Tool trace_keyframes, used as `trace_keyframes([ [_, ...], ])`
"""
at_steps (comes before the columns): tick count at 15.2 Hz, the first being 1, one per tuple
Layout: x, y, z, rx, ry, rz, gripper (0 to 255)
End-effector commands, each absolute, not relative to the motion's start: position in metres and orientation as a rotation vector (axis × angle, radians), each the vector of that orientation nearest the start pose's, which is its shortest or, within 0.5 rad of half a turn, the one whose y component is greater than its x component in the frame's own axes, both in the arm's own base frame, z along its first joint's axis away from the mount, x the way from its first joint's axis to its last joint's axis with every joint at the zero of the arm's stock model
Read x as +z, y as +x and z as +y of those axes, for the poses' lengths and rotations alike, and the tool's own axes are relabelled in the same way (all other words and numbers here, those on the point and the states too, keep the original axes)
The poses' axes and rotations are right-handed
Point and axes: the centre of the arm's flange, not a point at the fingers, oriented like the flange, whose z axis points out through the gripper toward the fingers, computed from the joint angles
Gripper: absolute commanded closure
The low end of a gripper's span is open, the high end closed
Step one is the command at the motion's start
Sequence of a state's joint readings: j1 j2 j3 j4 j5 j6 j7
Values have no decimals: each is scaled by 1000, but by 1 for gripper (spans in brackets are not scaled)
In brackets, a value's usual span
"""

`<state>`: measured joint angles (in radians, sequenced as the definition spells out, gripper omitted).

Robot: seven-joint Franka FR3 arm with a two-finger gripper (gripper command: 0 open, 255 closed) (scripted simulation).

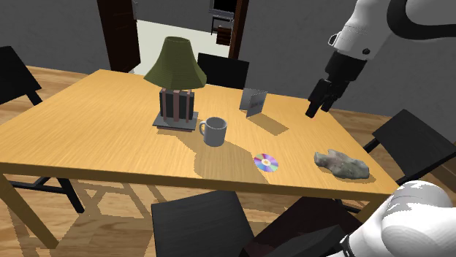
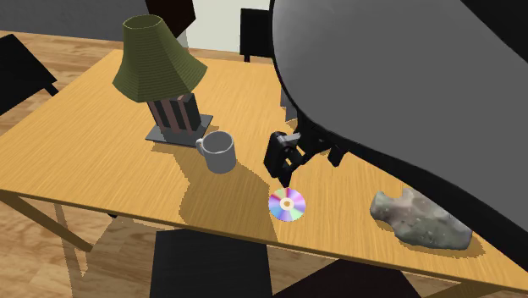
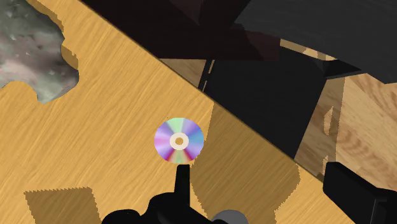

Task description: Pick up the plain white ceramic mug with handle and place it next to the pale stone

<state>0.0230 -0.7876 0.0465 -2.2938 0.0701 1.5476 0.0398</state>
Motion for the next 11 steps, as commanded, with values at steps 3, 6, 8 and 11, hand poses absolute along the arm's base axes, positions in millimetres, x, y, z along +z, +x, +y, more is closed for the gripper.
trace_keyframes([
  [3, 604, 326, 36, -53, -3104, -30, 0],
  [6, 584, 361, 40, -43, -3107, -29, 0],
  [8, 570, 384, 42, -35, -3109, -29, 0],
  [11, 549, 419, 45, -25, -3111, -28, 0],
])
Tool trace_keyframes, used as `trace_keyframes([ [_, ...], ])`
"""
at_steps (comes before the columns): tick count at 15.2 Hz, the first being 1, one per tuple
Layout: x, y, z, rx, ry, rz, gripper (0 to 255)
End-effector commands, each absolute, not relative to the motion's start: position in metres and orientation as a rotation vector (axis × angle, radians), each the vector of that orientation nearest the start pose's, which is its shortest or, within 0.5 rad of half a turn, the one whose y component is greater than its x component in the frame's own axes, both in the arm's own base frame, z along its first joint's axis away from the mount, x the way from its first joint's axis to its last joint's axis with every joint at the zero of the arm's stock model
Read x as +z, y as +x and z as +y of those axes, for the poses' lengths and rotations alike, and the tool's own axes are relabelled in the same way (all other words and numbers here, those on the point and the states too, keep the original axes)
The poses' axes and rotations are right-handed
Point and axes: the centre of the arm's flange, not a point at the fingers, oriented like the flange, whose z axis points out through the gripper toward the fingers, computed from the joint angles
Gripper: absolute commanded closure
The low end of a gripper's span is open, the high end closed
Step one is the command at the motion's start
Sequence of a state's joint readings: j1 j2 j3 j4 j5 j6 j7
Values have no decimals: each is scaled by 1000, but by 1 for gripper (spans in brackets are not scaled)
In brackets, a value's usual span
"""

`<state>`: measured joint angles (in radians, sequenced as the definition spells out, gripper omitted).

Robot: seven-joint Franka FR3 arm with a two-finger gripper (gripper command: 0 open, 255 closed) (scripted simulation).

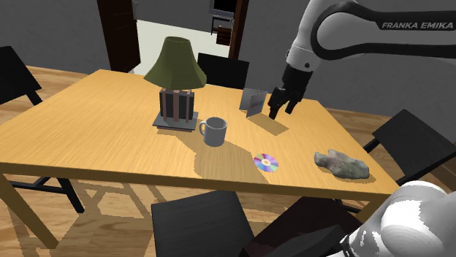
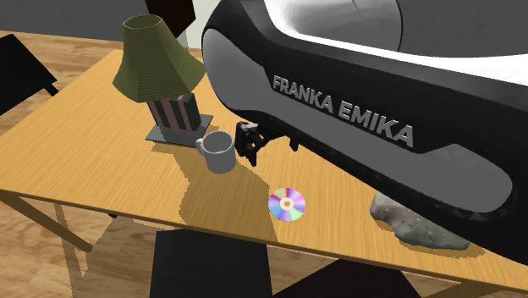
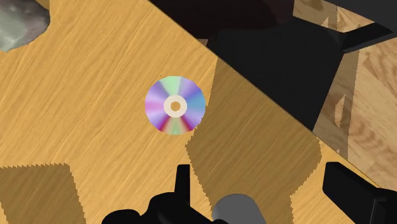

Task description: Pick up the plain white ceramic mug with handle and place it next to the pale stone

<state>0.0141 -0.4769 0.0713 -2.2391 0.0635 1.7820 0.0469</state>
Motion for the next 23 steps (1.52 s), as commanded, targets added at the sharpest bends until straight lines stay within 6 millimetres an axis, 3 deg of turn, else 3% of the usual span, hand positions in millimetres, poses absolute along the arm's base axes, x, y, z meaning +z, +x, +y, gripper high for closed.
trace_keyframes([
  [1, 542, 430, 46, -21, -3112, -28, 0],
  [21, 394, 655, 66, 52, -3130, -23, 0],
  [23, 383, 663, 67, 54, -3130, -23, 0],
])
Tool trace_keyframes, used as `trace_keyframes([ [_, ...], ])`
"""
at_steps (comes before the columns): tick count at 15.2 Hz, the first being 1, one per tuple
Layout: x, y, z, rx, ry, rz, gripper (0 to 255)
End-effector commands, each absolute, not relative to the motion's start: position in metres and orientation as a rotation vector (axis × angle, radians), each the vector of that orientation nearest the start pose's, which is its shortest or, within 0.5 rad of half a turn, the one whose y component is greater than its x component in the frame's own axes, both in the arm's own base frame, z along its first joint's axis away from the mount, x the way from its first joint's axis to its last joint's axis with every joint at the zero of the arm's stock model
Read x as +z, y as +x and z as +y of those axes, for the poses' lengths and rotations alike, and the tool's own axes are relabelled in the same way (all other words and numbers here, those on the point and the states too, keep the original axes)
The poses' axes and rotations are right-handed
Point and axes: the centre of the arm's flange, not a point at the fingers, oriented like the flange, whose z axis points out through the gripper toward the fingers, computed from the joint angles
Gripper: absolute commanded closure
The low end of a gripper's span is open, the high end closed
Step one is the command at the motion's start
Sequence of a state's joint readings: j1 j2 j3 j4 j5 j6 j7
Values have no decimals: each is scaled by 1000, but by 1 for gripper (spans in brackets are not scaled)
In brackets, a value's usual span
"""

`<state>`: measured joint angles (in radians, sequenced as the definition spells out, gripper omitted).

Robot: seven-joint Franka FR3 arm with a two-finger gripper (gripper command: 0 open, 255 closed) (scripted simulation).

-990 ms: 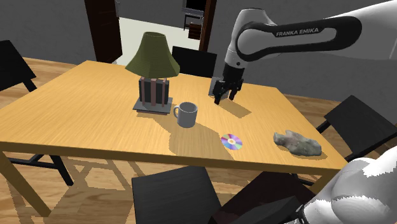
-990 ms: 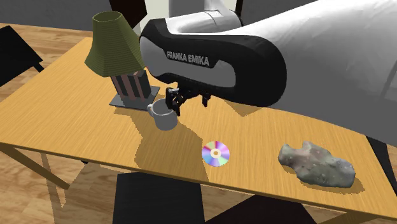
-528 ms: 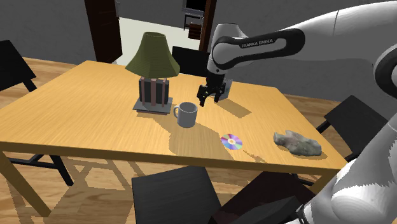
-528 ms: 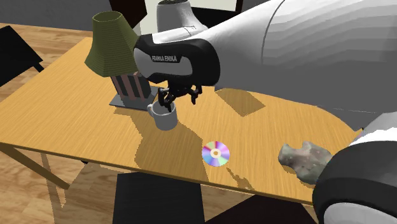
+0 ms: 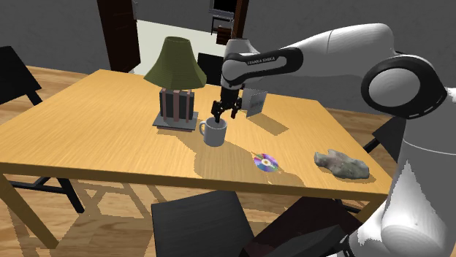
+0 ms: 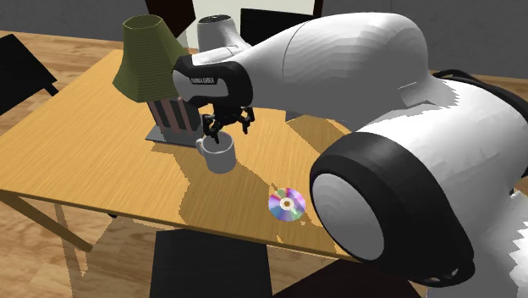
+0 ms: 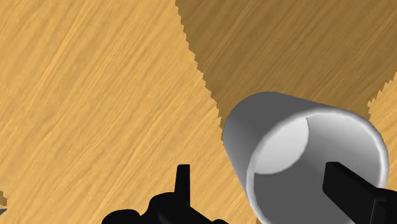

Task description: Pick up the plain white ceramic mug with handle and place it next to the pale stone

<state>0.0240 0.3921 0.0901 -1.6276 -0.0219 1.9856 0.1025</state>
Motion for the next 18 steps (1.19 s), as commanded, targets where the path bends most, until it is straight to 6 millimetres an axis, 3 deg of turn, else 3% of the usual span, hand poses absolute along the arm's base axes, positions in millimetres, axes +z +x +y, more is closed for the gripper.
trace_keyframes([
  [1, 378, 663, 67, 54, -3130, -23, 0],
  [7, 349, 662, 67, 54, -3130, -23, 0],
  [14, 349, 662, 67, 54, -3130, -23, 0],
  [15, 349, 662, 67, 54, -3130, -23, 255],
  [18, 349, 662, 67, 54, -3130, -23, 255],
])
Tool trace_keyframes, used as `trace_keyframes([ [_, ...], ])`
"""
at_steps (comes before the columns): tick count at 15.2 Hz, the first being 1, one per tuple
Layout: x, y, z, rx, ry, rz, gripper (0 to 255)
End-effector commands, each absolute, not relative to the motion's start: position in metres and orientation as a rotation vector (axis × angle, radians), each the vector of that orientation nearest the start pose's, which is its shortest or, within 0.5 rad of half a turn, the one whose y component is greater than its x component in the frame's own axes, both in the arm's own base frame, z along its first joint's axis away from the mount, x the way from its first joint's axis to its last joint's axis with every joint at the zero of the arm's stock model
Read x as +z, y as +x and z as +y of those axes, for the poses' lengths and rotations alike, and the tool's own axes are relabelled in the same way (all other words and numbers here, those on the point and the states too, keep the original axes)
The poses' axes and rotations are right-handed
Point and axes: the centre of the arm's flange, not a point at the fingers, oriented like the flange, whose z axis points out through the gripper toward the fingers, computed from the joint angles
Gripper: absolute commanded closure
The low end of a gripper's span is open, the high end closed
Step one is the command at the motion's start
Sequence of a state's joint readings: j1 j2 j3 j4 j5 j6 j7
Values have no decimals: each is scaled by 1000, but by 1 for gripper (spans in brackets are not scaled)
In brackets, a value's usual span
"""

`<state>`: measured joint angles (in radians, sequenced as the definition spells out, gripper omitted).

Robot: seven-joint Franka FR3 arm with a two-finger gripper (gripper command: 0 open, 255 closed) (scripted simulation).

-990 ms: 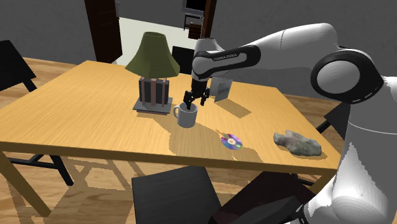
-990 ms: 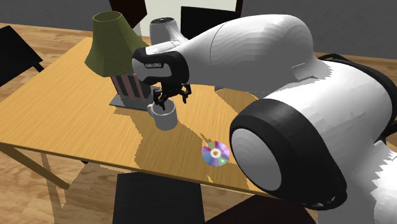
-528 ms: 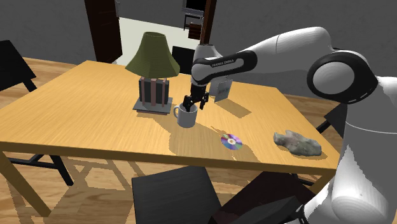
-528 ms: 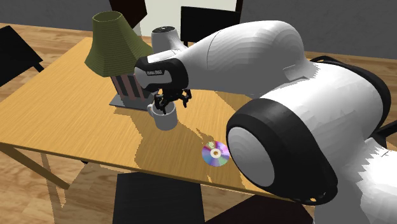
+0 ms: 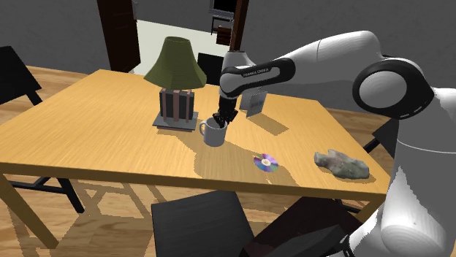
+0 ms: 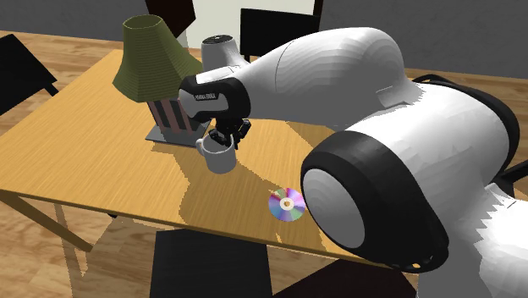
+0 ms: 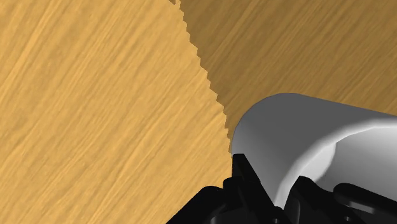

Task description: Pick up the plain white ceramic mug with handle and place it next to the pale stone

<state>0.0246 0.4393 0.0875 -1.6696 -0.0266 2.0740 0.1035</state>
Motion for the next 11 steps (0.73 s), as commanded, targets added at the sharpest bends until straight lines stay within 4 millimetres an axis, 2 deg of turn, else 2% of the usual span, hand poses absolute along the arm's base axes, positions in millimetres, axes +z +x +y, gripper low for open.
trace_keyframes([
  [1, 349, 662, 67, 54, -3130, -23, 255],
  [6, 349, 662, 67, 54, -3130, -23, 255],
  [11, 375, 662, 67, 54, -3130, -23, 255],
])
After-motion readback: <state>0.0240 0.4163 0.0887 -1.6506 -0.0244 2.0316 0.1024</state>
